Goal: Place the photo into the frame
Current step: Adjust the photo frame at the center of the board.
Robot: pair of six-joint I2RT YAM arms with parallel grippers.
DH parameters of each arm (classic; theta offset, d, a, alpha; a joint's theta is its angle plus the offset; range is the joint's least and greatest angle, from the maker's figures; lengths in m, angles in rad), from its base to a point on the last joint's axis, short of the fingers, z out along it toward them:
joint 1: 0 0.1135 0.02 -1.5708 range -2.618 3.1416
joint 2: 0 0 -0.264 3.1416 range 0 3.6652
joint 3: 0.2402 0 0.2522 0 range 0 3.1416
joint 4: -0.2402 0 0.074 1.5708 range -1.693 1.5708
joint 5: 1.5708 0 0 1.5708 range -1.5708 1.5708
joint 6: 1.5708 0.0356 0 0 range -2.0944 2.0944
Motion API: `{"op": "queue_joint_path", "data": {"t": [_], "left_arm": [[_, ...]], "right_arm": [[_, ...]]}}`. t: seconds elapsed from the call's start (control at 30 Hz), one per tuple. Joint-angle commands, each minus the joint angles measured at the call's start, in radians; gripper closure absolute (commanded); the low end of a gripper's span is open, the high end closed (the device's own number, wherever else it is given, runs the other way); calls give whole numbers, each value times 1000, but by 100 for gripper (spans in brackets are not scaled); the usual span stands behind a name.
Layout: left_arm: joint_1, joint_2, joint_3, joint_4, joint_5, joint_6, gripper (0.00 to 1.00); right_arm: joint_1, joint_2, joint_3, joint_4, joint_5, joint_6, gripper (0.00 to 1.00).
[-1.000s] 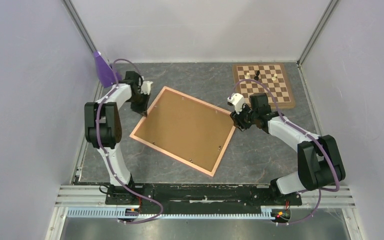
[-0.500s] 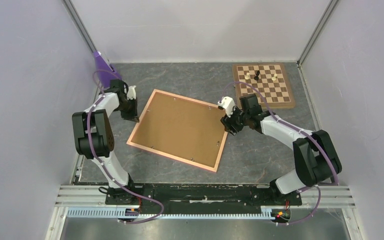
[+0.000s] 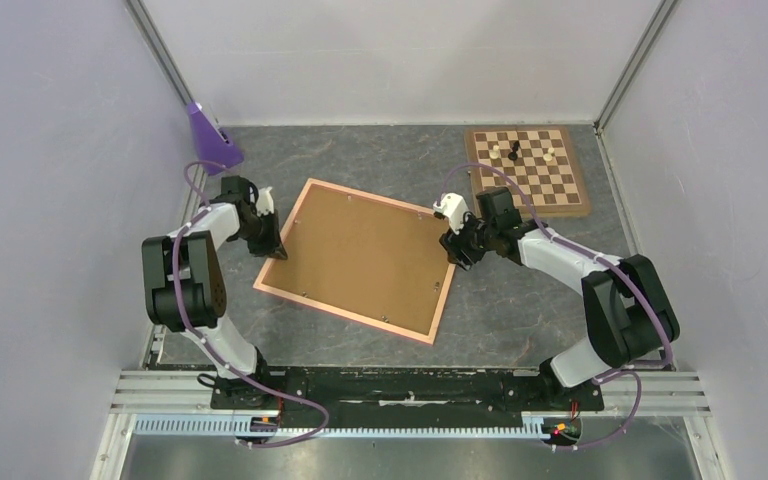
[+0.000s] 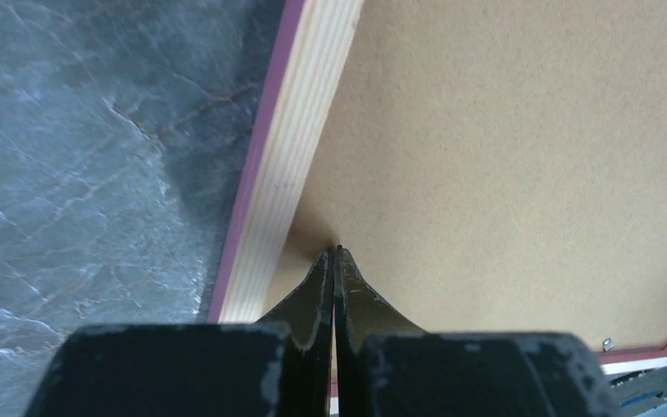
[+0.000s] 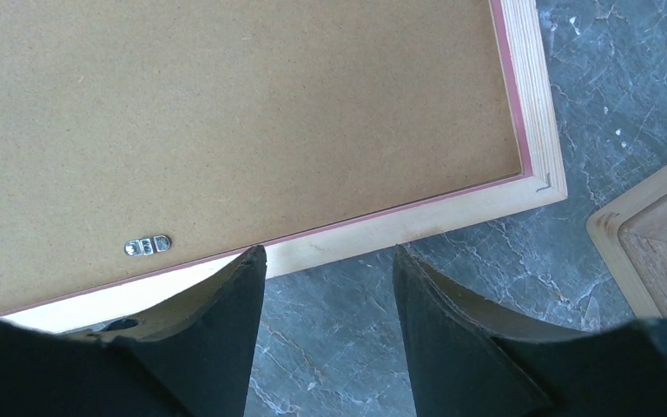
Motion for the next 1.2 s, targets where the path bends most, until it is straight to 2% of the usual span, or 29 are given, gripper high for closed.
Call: {"op": "queue_joint_path", "data": {"t": [0.0, 0.13, 0.37, 0.6, 0.7, 0.93, 1.17], "left_arm": [[-5, -54, -51, -39, 38, -21, 98], [-6, -84, -53, -60, 62, -8, 97], [-5, -164, -49, -59, 53, -1, 65], [-6, -216, -22, -32, -1, 42, 55], [-7, -176, 25, -15, -20, 69, 51], [-26, 24, 205, -10, -99, 175, 46], [-37, 202, 361, -83, -79, 218, 45]], "right_arm": [[-1, -8, 33, 17, -5, 7, 42], [-1, -10, 64, -13, 11, 9, 42], [21, -7, 102, -41, 28, -3, 42], [67, 22, 110, -36, 30, -13, 44], [71, 20, 104, -29, 27, -11, 44], [72, 1, 84, -35, 30, -19, 45], [72, -9, 62, -35, 48, -25, 45]]}}
